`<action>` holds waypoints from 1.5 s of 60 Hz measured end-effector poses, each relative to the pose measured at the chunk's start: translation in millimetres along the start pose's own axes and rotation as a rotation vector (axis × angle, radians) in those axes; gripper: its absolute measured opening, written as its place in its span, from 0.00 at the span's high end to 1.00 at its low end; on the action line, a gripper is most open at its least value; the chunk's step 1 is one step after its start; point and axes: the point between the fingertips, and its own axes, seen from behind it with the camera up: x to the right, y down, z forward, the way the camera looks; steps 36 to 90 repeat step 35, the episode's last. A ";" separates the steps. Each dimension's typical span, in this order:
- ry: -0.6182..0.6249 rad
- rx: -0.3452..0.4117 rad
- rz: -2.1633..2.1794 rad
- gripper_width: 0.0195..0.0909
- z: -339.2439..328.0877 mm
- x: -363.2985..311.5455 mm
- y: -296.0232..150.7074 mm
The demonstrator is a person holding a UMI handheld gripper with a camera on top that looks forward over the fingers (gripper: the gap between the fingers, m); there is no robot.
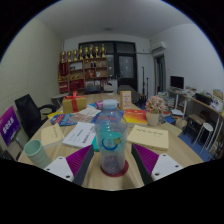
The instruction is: Pour water
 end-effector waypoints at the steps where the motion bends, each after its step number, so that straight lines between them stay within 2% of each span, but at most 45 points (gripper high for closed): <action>1: -0.001 -0.002 0.002 0.09 -6.9 -1.2 0.7; 16: 0.042 0.040 -0.043 0.09 -134.2 -30.2 -29.7; 24: 0.063 0.028 -0.035 0.10 -205.6 -52.5 -45.3; 35: 0.093 0.047 -0.025 0.10 -307.6 -86.5 -68.5; 90: 0.093 0.047 -0.025 0.10 -307.6 -86.5 -68.5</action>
